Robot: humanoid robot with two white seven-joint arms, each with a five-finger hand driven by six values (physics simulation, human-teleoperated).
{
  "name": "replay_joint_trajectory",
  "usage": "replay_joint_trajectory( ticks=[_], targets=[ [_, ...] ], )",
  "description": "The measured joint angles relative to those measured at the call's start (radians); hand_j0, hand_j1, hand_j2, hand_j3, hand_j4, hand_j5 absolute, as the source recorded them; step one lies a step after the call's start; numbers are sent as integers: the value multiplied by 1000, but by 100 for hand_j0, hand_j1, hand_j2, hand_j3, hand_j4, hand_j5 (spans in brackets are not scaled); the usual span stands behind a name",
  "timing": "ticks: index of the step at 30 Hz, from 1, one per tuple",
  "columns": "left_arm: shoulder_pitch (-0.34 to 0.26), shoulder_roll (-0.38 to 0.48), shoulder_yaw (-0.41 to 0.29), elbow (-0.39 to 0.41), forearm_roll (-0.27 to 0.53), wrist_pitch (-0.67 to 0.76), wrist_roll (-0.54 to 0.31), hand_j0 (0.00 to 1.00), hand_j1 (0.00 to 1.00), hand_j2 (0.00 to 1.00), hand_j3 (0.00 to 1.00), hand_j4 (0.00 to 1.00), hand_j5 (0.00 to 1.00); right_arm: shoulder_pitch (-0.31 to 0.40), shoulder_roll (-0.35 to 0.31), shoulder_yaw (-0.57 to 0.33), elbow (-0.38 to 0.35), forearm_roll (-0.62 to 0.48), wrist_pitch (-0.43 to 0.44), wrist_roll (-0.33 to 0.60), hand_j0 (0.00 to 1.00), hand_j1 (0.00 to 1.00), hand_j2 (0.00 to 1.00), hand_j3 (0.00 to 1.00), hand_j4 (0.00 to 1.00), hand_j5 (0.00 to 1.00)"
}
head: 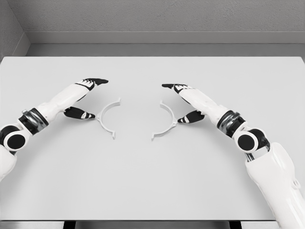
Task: Assemble PVC drainage pipe clamps
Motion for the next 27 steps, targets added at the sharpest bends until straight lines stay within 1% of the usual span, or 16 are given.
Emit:
replay_joint_trajectory(
  ticks=[11, 18, 27],
  targets=[
    [-2, -21, -11, 6, -5, 0, 0, 100, 100, 100, 100, 100, 100, -8, 7, 19, 3, 7, 20, -1, 100, 100, 100, 100, 100, 100],
    [0, -38, -13, 3, -7, 0, 0, 100, 100, 100, 100, 100, 100, -11, 33, 25, 3, 11, 27, -1, 100, 100, 100, 100, 100, 100],
    [2, -50, -13, 1, -7, 0, 0, 100, 100, 100, 100, 100, 100, -49, 82, 65, 18, 24, 60, -1, 100, 100, 100, 100, 100, 100]
  ],
)
